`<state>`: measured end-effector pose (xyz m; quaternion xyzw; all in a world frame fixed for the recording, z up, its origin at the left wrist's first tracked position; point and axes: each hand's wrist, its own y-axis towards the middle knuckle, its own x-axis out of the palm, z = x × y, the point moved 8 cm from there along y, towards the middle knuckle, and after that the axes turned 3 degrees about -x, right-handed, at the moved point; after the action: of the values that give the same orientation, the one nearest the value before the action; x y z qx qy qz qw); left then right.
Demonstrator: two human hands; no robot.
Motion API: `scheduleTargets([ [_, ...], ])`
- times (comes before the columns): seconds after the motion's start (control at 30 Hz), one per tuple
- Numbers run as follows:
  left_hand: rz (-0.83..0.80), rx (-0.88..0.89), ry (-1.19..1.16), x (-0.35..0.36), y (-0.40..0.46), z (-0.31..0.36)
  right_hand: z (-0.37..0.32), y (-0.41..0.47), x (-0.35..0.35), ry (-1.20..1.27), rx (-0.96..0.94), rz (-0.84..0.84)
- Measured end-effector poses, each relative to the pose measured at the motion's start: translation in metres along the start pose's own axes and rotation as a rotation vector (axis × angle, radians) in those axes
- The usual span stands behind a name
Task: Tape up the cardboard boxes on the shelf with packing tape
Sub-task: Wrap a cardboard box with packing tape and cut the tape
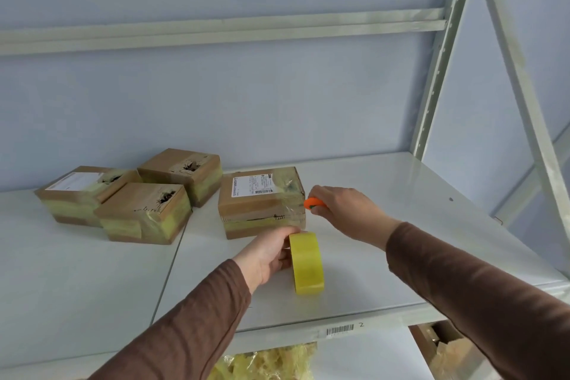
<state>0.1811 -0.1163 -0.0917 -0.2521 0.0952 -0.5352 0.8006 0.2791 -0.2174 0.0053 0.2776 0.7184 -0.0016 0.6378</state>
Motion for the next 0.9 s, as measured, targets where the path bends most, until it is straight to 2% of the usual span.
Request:
scheduleTargets([
  [0.13, 0.006, 0.016, 0.024, -0.002, 0.0, 0.002, -0.01, 0.011, 0.02, -0.195, -0.123, -0.021],
  [0.23, 0.0, 0.008, 0.041, -0.004, 0.002, 0.0, 0.006, 0.009, 0.037, -0.385, -0.073, -0.164],
  [0.3, -0.005, 0.0, 0.048, -0.005, 0.004, -0.002, 0.021, 0.004, 0.035, -0.404, -0.008, -0.209],
  [0.37, -0.007, 0.001, 0.054, -0.005, 0.006, -0.002, 0.034, 0.003, 0.017, -0.258, 0.073, -0.077],
  [0.43, -0.012, 0.003, 0.073, -0.005, 0.007, 0.001, 0.037, 0.005, -0.004, 0.07, 0.143, 0.16],
  [0.5, -0.018, 0.008, 0.101, -0.004, 0.007, 0.003, 0.027, 0.012, -0.007, 0.325, 0.163, 0.279],
  [0.63, -0.034, -0.019, 0.181, -0.008, 0.004, 0.003, 0.007, 0.022, 0.033, 0.329, 0.254, 0.209],
  [0.73, -0.128, -0.061, 0.301, -0.019, -0.007, 0.007, 0.011, 0.023, 0.038, 0.295, 0.281, 0.207],
  [0.83, -0.146, 0.048, 0.441, -0.04, -0.023, 0.021, 0.007, 0.02, 0.027, 0.33, 0.266, 0.24],
  [0.9, -0.144, 0.163, 0.545, -0.052, -0.038, 0.032, -0.004, 0.009, 0.018, 0.524, 0.277, 0.333],
])
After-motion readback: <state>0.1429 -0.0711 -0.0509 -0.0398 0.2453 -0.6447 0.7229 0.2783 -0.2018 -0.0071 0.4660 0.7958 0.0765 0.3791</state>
